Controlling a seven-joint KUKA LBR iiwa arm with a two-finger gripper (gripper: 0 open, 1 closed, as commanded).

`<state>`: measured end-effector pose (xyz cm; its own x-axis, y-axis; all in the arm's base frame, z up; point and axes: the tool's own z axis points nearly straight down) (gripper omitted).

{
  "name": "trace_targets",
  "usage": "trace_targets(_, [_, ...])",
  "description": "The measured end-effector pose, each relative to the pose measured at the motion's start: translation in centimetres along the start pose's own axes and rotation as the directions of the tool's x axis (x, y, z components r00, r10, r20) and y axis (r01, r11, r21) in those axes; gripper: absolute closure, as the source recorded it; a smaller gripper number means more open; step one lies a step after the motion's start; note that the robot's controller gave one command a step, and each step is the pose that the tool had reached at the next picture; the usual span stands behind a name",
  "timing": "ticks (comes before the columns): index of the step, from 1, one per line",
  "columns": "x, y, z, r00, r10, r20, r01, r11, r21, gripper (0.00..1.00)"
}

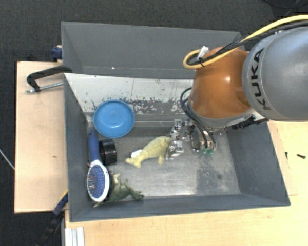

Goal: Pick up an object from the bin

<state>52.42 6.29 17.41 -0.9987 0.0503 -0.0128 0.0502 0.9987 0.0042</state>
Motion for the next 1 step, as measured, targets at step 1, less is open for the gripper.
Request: trace_targets(1, [-0.52, 1.09, -9.08, 0.999, -0.054, 0.001, 0.054, 0.999, 0.001, 1.0])
